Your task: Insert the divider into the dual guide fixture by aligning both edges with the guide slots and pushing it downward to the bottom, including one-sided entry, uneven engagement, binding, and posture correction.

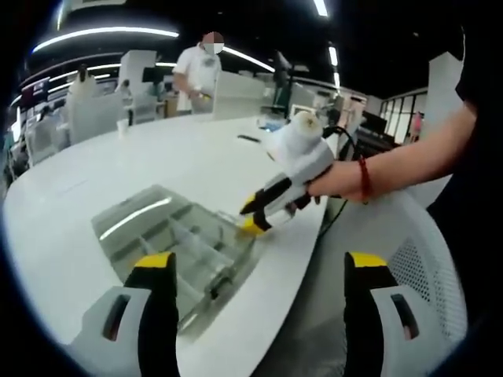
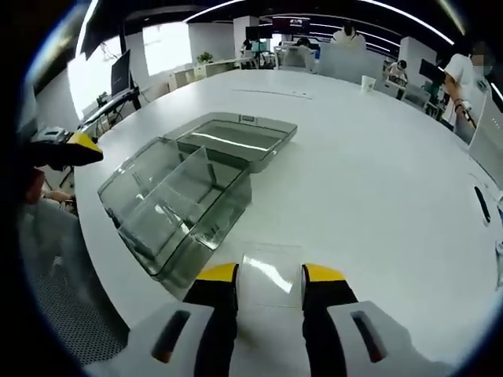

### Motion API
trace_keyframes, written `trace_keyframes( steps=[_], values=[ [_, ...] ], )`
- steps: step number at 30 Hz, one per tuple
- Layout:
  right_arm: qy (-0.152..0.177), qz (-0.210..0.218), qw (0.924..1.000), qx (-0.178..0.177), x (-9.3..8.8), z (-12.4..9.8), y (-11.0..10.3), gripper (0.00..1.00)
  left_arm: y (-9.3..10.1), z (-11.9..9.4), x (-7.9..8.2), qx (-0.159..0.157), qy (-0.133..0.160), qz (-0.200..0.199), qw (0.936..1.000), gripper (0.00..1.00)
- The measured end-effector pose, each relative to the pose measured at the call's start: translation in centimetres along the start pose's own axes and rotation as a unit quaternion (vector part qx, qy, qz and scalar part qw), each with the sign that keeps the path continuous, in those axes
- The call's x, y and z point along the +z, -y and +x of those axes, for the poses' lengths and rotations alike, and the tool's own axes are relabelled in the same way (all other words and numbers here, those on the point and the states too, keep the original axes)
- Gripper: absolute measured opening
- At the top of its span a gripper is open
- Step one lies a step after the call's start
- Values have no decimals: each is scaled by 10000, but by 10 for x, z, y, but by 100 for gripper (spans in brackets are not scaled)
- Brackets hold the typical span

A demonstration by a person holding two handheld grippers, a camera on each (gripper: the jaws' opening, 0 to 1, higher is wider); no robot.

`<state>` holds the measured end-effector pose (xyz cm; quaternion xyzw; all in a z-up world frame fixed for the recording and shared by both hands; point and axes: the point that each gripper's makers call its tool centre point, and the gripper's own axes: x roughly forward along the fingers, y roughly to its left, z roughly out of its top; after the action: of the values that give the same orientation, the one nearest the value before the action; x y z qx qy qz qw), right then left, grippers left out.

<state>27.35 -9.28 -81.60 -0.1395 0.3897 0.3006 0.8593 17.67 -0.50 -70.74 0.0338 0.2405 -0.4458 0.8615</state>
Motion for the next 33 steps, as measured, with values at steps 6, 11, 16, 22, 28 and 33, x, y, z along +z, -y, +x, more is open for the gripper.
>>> trace_keyframes(
  steps=[6,11,16,22,28,33],
  values=[
    [-15,5,10000,-5,-1,-1,-1,27,-3,1,6,6,99,9,10000,86],
    [-20,2,10000,-25,-1,-2,-1,27,-3,-2,4,22,103,16,9999,85],
    [-31,-14,10000,-29,-2,-2,-1,27,-1,-3,-4,10,28,-46,10000,85],
    [-66,-68,9999,-50,-2,-4,1,27,-1,-4,-3,52,64,-99,9999,85],
    [28,-32,9999,-128,4,-11,9,27,0,-3,-2,20,65,-74,9999,85],
    [83,-4,9998,-162,5,-16,15,27,-1,-2,1,43,93,-108,9999,85]
  ],
)
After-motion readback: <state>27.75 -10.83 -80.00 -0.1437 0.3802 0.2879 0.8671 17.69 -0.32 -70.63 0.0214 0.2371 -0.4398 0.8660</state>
